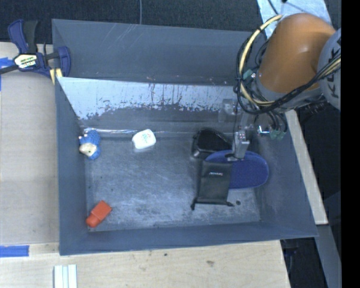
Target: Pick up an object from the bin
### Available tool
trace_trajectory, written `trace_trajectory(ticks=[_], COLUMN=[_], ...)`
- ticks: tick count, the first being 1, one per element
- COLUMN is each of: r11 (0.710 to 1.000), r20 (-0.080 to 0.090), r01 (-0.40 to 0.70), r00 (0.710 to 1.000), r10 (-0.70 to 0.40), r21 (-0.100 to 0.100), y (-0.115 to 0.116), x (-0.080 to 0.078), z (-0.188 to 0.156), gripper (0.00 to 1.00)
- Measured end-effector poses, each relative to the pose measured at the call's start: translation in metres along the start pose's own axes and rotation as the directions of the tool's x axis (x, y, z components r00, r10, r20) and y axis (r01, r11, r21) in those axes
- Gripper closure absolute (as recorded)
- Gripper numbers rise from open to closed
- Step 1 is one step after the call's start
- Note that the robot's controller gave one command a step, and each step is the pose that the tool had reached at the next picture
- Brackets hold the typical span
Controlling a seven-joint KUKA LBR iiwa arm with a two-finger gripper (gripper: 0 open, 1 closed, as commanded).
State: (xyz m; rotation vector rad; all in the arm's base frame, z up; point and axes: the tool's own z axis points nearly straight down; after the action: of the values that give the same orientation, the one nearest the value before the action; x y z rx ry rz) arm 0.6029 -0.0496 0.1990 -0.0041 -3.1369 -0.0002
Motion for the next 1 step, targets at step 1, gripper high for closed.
trace_trajectory(ticks=[1], r11=[0.956], r20=[0.003], r01=[0.292], r00=[0.956], r10=[-0.292], r21=[0.0], y=[-0.0551], x=[0.0646], z=[0.1303], gripper=[0.0])
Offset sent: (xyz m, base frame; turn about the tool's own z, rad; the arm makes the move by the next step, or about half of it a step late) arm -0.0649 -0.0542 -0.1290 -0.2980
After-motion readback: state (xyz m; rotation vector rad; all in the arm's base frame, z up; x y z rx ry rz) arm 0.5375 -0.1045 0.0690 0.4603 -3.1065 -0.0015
